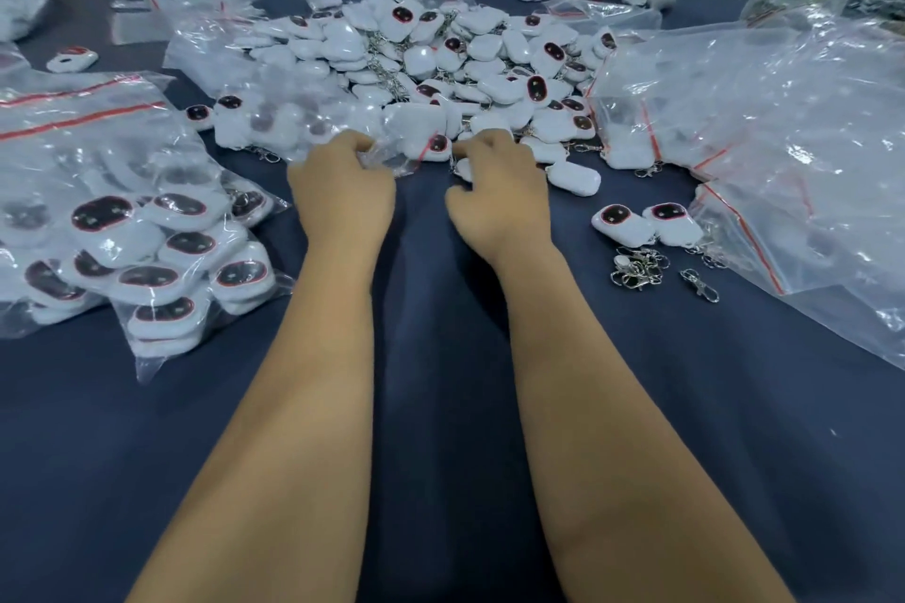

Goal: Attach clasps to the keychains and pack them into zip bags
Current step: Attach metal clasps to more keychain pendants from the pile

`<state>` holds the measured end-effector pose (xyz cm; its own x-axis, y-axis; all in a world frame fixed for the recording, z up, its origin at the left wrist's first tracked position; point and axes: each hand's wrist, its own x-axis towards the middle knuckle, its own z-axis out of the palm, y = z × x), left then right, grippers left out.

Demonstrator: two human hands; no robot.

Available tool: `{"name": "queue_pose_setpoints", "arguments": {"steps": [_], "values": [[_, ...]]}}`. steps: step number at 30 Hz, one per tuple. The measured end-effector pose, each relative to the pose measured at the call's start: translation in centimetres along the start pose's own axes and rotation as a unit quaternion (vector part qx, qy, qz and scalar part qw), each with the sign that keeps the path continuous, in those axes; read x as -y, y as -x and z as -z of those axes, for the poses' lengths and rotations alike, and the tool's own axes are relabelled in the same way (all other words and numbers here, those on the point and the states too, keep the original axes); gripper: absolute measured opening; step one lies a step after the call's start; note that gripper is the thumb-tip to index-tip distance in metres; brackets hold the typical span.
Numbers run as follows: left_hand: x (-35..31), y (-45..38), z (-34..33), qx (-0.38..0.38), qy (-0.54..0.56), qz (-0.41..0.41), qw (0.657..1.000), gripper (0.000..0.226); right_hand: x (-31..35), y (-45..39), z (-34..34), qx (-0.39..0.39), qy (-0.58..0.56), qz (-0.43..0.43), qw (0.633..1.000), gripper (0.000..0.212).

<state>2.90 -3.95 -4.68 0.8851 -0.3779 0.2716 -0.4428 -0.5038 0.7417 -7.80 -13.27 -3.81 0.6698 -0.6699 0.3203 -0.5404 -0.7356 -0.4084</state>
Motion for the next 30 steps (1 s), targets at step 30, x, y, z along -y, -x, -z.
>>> {"name": "queue_pose_setpoints", "arguments": {"steps": [30], "values": [[-1.6,1.2,-1.2,0.105,0.088,-0.120,0.983,0.033,0.6,0.2,0.8,-0.063,-0.555,-0.175,0.811,0.023]]}}
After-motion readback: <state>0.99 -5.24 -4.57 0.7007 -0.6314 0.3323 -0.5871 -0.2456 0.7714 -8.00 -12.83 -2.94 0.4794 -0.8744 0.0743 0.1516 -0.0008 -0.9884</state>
